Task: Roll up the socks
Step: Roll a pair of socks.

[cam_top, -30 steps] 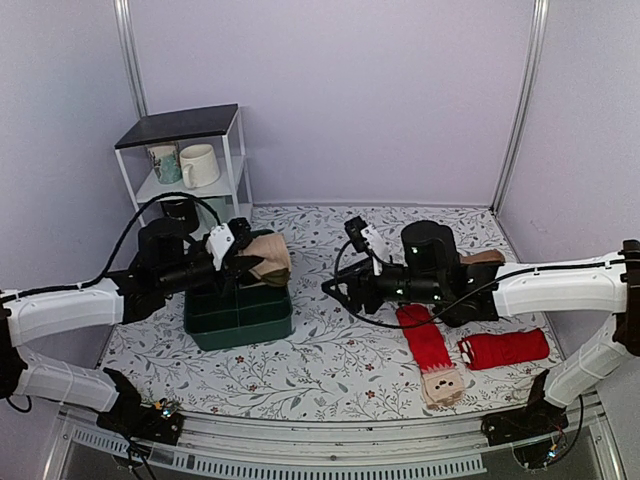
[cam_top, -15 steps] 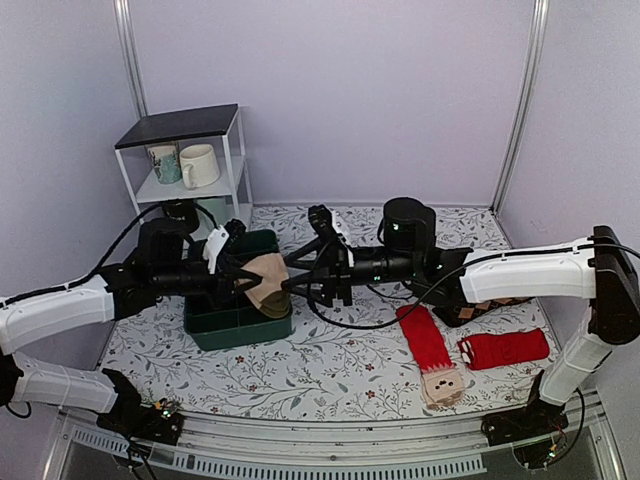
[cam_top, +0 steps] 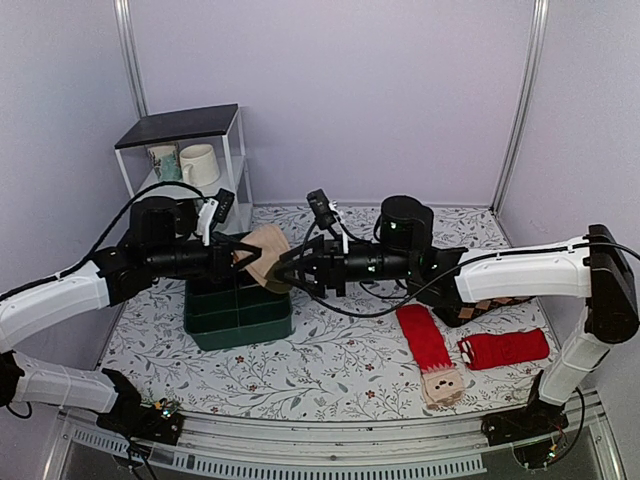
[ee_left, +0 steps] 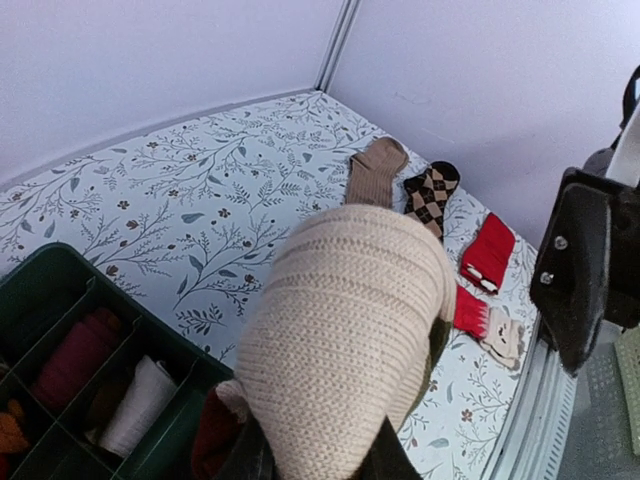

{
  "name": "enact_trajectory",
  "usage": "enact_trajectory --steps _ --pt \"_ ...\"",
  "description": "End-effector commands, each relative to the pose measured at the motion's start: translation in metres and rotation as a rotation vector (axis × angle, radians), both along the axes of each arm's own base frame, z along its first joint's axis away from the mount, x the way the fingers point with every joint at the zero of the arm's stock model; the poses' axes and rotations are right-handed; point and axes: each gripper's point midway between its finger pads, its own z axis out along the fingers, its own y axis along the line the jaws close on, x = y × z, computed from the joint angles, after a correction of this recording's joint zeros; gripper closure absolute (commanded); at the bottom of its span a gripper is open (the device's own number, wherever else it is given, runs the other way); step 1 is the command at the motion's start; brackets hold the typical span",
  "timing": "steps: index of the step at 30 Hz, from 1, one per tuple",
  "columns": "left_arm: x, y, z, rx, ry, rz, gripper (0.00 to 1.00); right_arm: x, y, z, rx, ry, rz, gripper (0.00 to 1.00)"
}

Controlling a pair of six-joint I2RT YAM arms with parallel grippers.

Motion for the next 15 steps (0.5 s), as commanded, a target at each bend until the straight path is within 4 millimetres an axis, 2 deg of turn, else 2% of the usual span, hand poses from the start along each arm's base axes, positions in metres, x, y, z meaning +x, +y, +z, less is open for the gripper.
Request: enact_trajectory --steps 1,5,8,11,15 --pt "0.015 0.008 0.024 -0.07 -0.05 0.087 1.0 0.022 0.015 -0.017 -0.026 0.306 -0.101 0.44" --pt "0.019 0.011 0.038 -0.098 -0.124 0.112 1.0 0.035 0.024 -0.025 -0.02 0.451 -0.142 0.4" --pt "0.018 0.012 0.042 -0.108 -0.163 0.108 1.0 0.044 0.024 -0.03 0.001 0.532 -0.193 0.36" --pt "0.018 0.01 0.042 -0.107 -0.169 0.096 1.0 0.051 0.024 -0.024 0.035 0.542 -0.222 0.3" --pt "0.017 0.01 0.039 -0.109 -0.181 0.092 1.0 0.06 0.031 -0.015 0.072 0.555 -0.226 0.28"
